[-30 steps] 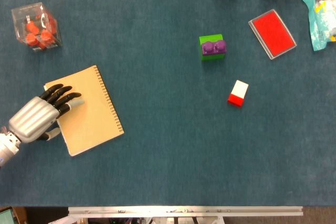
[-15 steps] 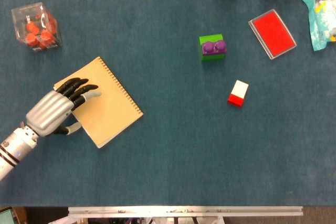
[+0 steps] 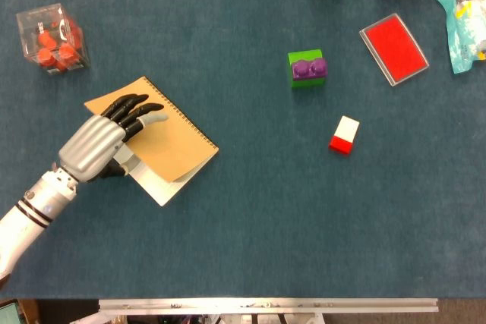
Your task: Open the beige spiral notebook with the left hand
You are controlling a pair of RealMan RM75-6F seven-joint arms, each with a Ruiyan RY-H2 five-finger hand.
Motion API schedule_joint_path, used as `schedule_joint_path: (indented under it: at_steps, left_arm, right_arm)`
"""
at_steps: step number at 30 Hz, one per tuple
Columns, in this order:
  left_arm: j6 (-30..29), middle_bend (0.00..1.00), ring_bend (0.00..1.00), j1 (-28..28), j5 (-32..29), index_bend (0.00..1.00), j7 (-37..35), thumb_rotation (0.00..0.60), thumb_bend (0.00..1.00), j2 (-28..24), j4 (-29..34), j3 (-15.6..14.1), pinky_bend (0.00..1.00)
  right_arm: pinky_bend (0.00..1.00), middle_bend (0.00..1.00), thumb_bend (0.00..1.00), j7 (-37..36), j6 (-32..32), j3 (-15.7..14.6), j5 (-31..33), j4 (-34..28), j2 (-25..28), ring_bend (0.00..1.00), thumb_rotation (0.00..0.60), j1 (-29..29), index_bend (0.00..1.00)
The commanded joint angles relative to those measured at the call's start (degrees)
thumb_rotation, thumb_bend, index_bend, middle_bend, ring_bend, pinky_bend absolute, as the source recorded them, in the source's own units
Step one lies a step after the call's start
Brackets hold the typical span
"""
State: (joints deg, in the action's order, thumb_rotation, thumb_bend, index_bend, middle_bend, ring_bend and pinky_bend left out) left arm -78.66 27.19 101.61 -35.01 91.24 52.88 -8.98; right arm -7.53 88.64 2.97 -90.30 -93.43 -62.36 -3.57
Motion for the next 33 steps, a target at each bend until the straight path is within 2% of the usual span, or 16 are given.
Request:
schedule_joint_path:
  at_steps: [1, 5, 8, 17, 23, 33]
  left_arm:
    - [0.54, 0.14, 0.03, 1.13, -1.06, 0.18, 1.61, 0.6, 0.43, -1.19, 3.41, 1.55, 0.07]
    - [1.5, 0.14, 0.03, 1.73, -1.66, 0.23, 3.36, 0.6, 0.43, -2.29, 7.16, 2.16, 0.07]
    - [2.16, 0.15, 0.03, 1.79, -1.74, 0.31, 4.76, 0.6, 0.43, -2.45, 8.58, 2.0, 0.07]
    - [1.96, 0.19, 0.08, 1.07, -2.45, 0.47, 7.38, 0.6, 0.43, -1.16, 8.77, 2.47, 0.08]
    - [1.35, 0.21, 0.09, 0.83, -3.04, 0.5, 8.24, 0.6, 0.45, -0.72, 9.91, 3.33, 0.11]
    - [1.16, 0.21, 0.1, 0.88, -3.23, 0.48, 9.61, 0.6, 0.59, -0.61, 12.58, 3.97, 0.14]
  right_arm:
    - [0.29, 0.3, 0.39, -0.44, 0.13, -0.01, -0.04, 0.46, -0.14, 0.21, 0.6, 0.1, 0.31]
    - [0.29, 0.3, 0.4, -1.27, 0.1, 0.02, 0.07, 1.2, -0.47, 0.21, 0.6, 0.12, 0.31]
    - [0.29, 0.3, 0.4, -1.69, -0.05, 0.0, 0.01, 1.67, -0.63, 0.21, 0.6, 0.04, 0.31]
    - [0.29, 0.3, 0.4, -2.09, -0.02, 0.09, -0.08, 2.17, -0.73, 0.21, 0.6, -0.03, 0.31]
    - [0.29, 0.3, 0.4, -2.26, -0.07, 0.1, 0.0, 2.47, -0.94, 0.21, 0.6, -0.03, 0.31]
    - [0.29, 0.3, 0.4, -2.86, -0.1, 0.15, 0.27, 3.18, -1.15, 0.21, 0.6, 0.05, 0.31]
